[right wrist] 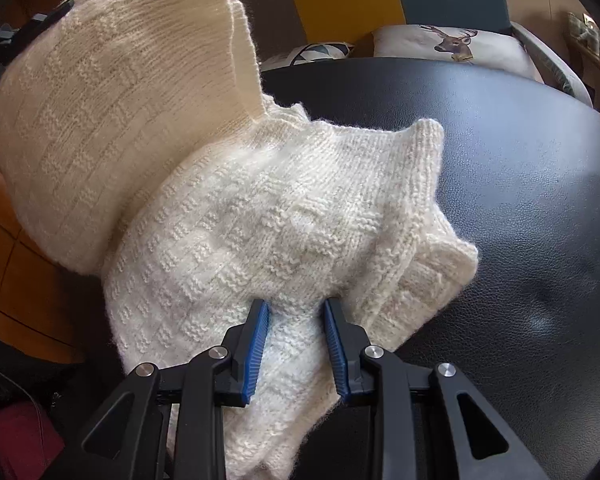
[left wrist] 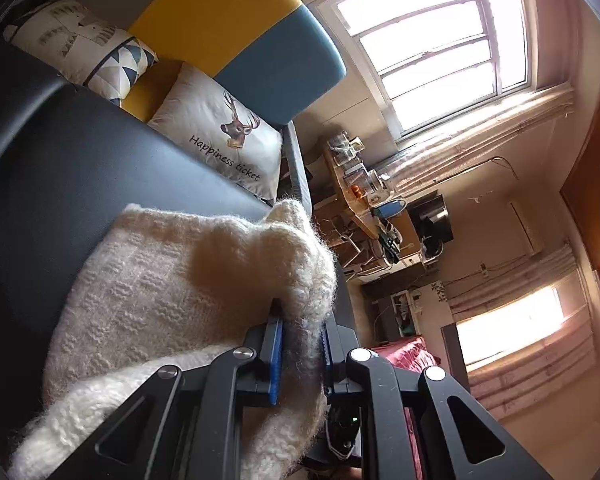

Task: Fold clothes

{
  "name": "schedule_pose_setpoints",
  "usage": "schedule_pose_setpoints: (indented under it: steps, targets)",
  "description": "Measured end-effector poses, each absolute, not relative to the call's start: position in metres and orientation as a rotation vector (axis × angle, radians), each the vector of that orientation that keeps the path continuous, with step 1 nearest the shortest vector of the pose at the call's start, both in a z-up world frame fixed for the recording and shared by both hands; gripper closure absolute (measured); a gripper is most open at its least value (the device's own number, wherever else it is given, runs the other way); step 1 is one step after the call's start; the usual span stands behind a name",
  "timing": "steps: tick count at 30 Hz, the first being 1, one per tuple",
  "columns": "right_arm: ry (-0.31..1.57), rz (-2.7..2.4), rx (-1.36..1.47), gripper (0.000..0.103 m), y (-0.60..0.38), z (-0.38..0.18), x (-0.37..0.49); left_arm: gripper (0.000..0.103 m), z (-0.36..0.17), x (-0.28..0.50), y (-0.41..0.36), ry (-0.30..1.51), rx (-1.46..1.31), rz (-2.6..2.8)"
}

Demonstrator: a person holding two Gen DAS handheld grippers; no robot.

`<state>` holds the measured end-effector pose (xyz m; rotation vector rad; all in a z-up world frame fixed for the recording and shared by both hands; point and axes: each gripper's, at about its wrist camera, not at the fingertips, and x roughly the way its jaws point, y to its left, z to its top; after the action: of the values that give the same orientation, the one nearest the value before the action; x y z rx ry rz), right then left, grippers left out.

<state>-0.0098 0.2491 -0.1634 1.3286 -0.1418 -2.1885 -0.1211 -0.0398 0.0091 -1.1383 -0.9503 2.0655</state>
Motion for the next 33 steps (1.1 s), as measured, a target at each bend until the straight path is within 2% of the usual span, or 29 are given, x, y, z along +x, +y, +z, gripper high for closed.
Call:
schedule_pose_setpoints:
  steps: [6,16,19,22,25,28,31,33]
  targets:
    - [-0.193,-2.188,1.292,0.074,0.249,-0.162,-0.007,0.088,-0.005,-0.119,0.021,-0.866,-1.202,2.041]
    - [-0.305,-2.172,1.243,0.074,0.257,-0.168,-0.006,0.087,-0.078,-0.115,0.088,-0.771,-1.42,2.01]
    - [-0.33,-2.166,1.231,0.074,0.259,-0.168,-0.004,0.08,-0.07,-0.11,0.087,-0.801,-1.387,1.972]
    - [-0.365,-2.163,1.214,0.074,0.264,-0.168,0.0,0.077,-0.052,-0.105,0.083,-0.897,-1.339,1.828]
    - [-0.39,-2.172,1.19,0.074,0.274,-0.164,0.009,0.075,-0.021,-0.099,0.072,-0.863,-1.25,1.825]
    - [-0.355,-2.216,1.171,0.074,0.293,-0.151,0.03,0.071,0.001,-0.103,0.022,-0.895,-1.128,1.937]
    - [-0.328,-2.241,1.122,0.074,0.317,-0.125,0.059,0.05,0.004,-0.111,-0.041,-0.926,-1.047,2.113]
    - [-0.32,-2.242,1.053,0.07,0.324,-0.099,0.076,0.05,-0.01,-0.115,-0.078,-0.935,-1.065,2.215]
